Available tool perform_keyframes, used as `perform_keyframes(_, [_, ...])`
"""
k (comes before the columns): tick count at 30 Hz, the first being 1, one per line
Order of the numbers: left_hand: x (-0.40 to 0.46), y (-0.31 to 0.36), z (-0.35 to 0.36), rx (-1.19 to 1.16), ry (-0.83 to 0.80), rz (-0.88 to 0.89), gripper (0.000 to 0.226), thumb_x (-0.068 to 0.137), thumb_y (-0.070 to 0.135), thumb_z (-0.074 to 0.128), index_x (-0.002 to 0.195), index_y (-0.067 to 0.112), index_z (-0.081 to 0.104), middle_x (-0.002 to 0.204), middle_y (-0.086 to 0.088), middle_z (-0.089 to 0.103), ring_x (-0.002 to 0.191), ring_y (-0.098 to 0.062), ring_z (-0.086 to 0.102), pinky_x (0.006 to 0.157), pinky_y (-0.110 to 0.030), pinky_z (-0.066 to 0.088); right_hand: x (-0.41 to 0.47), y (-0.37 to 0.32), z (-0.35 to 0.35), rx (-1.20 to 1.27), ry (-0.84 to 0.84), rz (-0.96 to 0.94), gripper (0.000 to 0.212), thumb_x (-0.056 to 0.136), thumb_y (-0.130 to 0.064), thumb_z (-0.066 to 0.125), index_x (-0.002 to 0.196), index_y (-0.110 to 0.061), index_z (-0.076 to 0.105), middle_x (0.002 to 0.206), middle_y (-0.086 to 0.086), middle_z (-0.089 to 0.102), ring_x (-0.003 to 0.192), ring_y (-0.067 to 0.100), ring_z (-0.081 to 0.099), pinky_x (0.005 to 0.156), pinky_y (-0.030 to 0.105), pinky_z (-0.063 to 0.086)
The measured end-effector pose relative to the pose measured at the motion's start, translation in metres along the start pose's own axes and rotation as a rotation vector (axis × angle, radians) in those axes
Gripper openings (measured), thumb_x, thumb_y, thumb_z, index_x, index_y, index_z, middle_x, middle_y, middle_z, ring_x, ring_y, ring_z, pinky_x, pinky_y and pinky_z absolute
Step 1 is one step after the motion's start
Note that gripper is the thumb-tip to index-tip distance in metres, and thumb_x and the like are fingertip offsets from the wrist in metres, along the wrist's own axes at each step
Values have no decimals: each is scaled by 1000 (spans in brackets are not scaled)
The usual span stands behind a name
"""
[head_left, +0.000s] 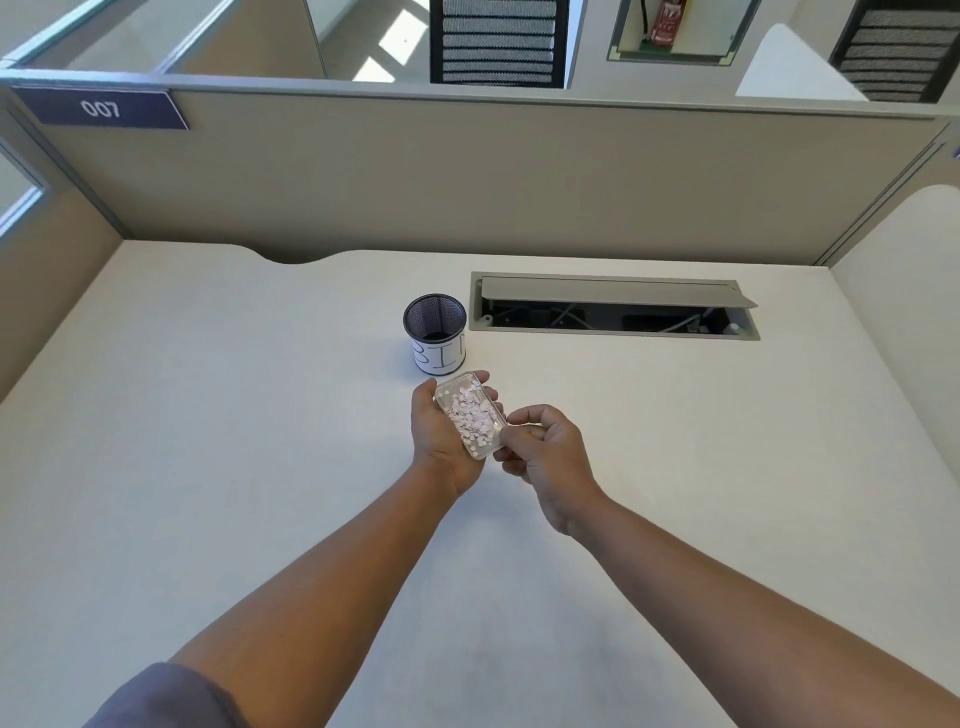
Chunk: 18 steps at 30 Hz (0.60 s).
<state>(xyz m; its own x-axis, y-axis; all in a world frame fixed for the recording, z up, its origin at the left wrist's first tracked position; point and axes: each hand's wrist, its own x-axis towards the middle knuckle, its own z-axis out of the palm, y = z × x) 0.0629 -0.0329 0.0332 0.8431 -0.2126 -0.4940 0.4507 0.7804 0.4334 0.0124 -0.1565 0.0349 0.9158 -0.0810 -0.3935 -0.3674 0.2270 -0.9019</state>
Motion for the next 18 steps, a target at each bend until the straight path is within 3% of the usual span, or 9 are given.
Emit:
perform_keyframes(3, [5,3,-3,95,45,56,51,94,40,33,102,7,70,79,-12,68,71,-24,64,69,-34,49,7,-8,0,14,19,-21,10,80,-9,75,85,-13,68,72,9,74,60,17,65,54,24,53])
perform_keyframes(6, [12,10,-6,213,205,113,44,96,36,35,109,12,70,98,-10,73,83,-25,68,73,-35,53,18,-20,2,6,44,-41,11,77,-3,73,81,-14,70,69,9,73,59,16,64,53,24,52])
perform_keyframes(9, [19,21,-5,381,390,192,25,96,27,45,99,13,65,99,-10,65,76,-21,61,67,-31,52,33,-32,5,-14,87,-74,15,80,3,70,81,-12,70,67,8,72,56,15,62,52,23,52])
perform_keyframes(12, [30,35,-10,705,499,325,13,96,18,56,109,20,59,107,-8,57,75,-16,53,65,-28,47,49,-45,8,-42,127,-89,17,82,4,69,83,-12,71,67,4,73,56,12,63,52,22,52])
perform_keyframes(15, [42,46,-17,1076,477,433,50,84,25,76,126,24,50,125,-3,48,110,-22,49,88,-38,49,67,-59,15,-69,148,-99,16,84,4,69,85,-11,72,68,3,72,55,10,63,53,21,53])
perform_keyframes(18, [54,60,-14,1342,467,553,86,72,34,85,143,27,36,144,-1,35,132,-26,31,108,-43,37,88,-73,23,-139,163,-125,14,86,3,67,88,-9,73,71,4,71,54,8,61,53,20,52])
